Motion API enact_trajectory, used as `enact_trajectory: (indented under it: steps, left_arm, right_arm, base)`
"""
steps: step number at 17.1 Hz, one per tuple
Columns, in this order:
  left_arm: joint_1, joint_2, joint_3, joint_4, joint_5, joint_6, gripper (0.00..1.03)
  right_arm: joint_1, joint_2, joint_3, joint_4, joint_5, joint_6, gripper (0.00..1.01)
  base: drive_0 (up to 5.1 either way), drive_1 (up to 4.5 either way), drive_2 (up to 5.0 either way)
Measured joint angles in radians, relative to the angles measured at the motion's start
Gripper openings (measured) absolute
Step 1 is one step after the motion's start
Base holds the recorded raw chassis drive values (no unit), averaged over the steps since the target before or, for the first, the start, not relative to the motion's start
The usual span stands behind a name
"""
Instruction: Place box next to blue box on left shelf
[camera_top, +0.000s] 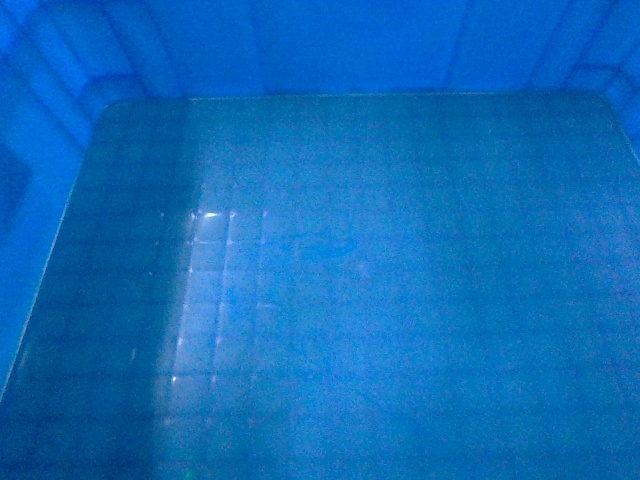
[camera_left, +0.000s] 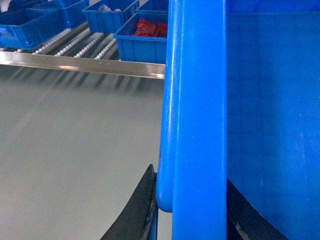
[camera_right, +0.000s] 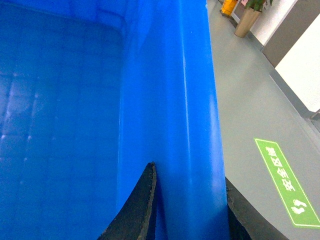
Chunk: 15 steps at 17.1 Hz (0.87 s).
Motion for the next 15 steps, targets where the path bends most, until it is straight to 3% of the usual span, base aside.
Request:
enact_trajectory:
  steps: [15]
  left_arm:
    - [0.000,-0.001,0.000,0.000,0.000,0.000,0.19]
  right_arm:
    - [0.000,0.000,0.000,0.002,-0.002,-0.001,0.22]
  base:
    - [0.0,4.27,-4.3]
